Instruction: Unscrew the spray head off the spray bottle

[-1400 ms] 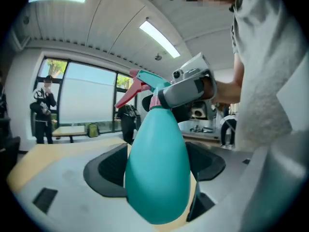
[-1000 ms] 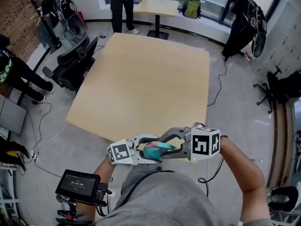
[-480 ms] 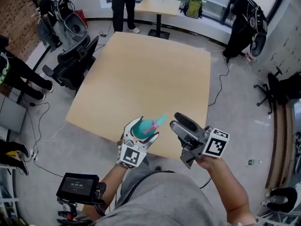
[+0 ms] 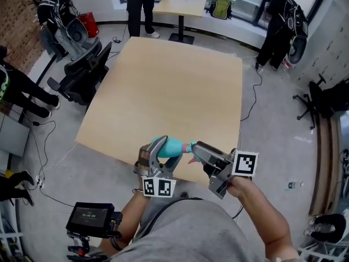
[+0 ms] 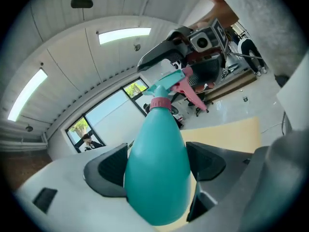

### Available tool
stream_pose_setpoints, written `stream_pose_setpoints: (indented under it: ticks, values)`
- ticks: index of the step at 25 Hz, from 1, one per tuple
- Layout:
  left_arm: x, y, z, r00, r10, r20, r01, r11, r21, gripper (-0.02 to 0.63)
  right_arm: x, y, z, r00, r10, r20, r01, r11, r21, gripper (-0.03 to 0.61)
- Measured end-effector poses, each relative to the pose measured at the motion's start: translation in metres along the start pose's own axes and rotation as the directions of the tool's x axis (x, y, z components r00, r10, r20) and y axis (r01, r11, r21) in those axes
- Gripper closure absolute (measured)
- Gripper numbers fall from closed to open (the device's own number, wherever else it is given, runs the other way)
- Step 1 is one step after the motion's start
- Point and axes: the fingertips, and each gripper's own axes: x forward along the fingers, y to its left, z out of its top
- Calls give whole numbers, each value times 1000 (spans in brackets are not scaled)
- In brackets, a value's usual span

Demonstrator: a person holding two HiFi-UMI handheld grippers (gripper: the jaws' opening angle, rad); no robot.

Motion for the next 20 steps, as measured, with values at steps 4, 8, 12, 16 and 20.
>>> stream_pose_setpoints:
  ticks: [4,8,12,16,20]
  values:
    - [-5,-2,5,998,-35,58,41,994,-101,238,3,-12,-30,981,-101,-167,74,984,-164,445]
    - [-10,-11,9,973,-172,152,204,953,-223,238,3,-8,-34,955,-193,-225,70,884,-463,469]
    - [-25,-25,20,875,-352,332,453,835,-311,236,3,11,-53,899,-226,-374,-122,691,-712,472]
    - [-39,-52,24,754,-521,400,639,724,-261,236,-1,21,-82,761,-356,-543,-385,426,-819,472]
    - [-25,-69,17,732,-563,384,670,698,-253,236,-10,15,-76,680,-455,-575,-463,341,-818,474]
